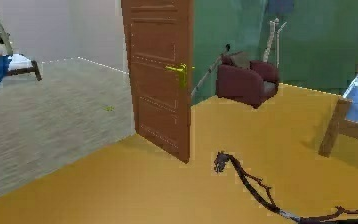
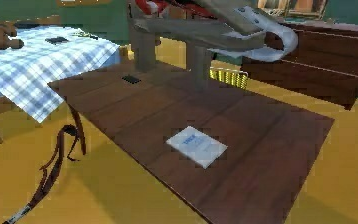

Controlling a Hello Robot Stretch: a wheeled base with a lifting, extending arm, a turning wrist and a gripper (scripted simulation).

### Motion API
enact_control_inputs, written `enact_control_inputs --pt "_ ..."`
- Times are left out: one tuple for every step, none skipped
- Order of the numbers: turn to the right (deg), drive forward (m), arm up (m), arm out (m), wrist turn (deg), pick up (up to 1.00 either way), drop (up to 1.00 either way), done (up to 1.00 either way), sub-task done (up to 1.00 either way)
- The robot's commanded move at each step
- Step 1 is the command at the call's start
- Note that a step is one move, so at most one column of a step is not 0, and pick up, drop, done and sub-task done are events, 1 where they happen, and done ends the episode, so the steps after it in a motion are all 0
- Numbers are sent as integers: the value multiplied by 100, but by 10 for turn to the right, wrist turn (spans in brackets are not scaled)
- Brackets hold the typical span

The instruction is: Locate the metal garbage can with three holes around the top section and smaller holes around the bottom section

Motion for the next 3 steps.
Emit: enact_control_inputs --pt "450 0 0 0 0 0 0 0 0" --pt "450 0 0 0 0 0 0 0 0" --pt "450 0 0 0 0 0 0 0 0"
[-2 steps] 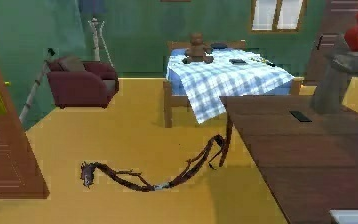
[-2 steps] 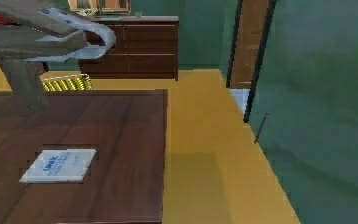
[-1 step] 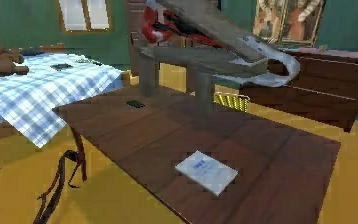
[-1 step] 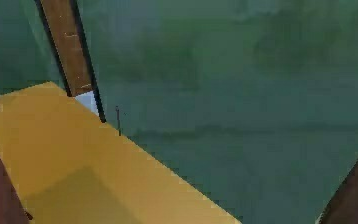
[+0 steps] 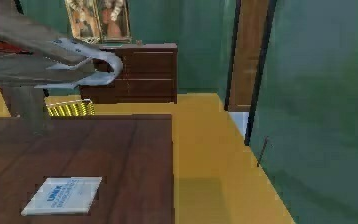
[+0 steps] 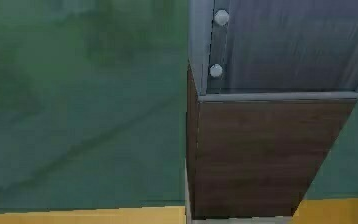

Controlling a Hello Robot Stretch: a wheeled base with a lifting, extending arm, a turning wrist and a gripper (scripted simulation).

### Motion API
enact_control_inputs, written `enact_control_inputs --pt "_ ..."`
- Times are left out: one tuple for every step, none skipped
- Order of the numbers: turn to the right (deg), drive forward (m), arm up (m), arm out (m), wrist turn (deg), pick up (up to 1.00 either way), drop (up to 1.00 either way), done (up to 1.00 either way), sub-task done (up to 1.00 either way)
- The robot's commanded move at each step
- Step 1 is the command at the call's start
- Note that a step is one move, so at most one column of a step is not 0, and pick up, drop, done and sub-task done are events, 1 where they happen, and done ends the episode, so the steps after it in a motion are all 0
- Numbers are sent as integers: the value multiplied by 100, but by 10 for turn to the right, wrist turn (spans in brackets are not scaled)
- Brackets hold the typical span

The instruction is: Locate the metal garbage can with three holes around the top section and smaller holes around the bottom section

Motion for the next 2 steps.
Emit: enact_control_inputs --pt "420 0 0 0 0 0 0 0 0" --pt "0 60 0 0 0 0 0 0 0"
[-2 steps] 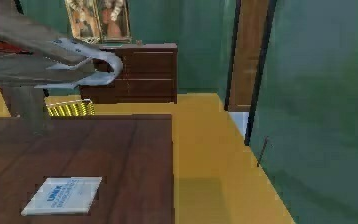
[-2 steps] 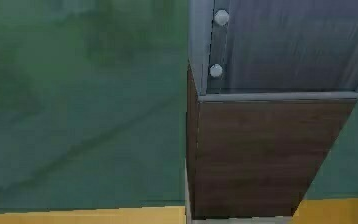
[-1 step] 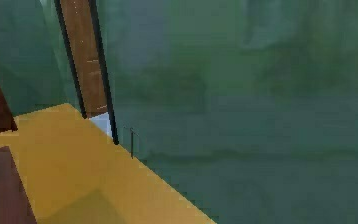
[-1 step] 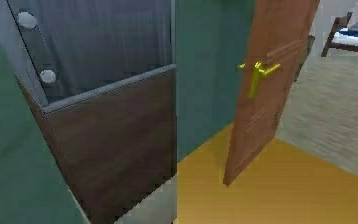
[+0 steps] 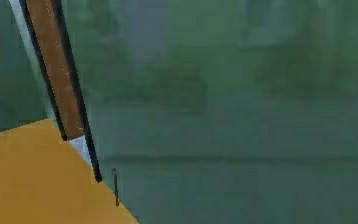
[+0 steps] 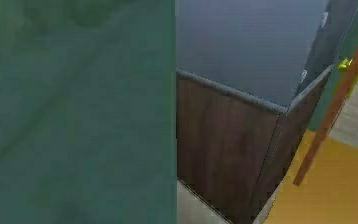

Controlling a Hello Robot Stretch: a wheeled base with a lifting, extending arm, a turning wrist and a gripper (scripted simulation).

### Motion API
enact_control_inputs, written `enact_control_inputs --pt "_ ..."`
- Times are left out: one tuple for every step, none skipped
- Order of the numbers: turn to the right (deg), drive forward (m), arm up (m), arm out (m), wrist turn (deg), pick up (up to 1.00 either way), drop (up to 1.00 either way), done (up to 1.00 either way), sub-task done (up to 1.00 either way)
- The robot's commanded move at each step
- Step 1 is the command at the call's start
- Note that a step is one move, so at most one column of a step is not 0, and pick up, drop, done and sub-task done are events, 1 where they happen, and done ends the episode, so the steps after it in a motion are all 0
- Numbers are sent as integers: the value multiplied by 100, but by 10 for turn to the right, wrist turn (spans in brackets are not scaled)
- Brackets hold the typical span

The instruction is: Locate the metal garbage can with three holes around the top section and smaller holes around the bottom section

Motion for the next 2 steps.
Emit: enact_control_inputs --pt "-390 0 0 0 0 0 0 0 0" --pt "0 100 0 0 0 0 0 0 0"
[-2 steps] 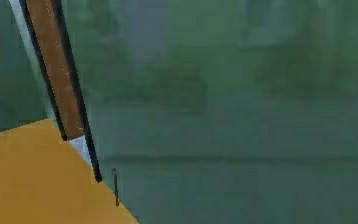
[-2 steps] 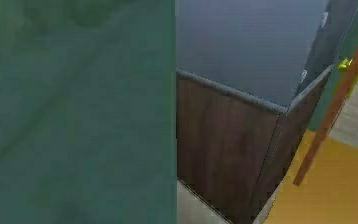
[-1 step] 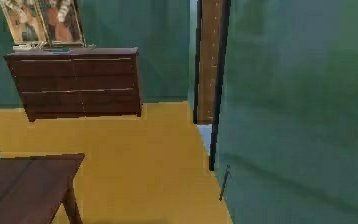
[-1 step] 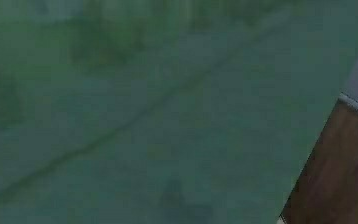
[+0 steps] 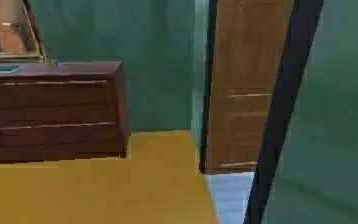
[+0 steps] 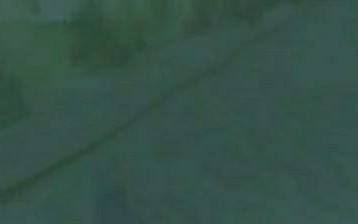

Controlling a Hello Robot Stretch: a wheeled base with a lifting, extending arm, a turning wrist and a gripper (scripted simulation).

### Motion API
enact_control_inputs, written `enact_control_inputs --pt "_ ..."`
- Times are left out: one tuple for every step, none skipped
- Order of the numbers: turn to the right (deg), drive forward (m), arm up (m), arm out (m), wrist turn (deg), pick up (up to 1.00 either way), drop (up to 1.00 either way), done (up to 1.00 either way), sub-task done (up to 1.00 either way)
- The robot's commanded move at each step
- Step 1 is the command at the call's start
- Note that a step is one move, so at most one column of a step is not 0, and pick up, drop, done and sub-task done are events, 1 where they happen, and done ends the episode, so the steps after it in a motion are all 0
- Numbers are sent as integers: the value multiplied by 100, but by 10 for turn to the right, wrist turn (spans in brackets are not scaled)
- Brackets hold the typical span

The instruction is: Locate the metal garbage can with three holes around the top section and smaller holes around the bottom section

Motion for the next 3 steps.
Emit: enact_control_inputs --pt "0 75 0 0 0 0 0 0 0" --pt "300 0 0 0 0 0 0 0 0" --pt "30 0 0 0 0 0 0 0 0"
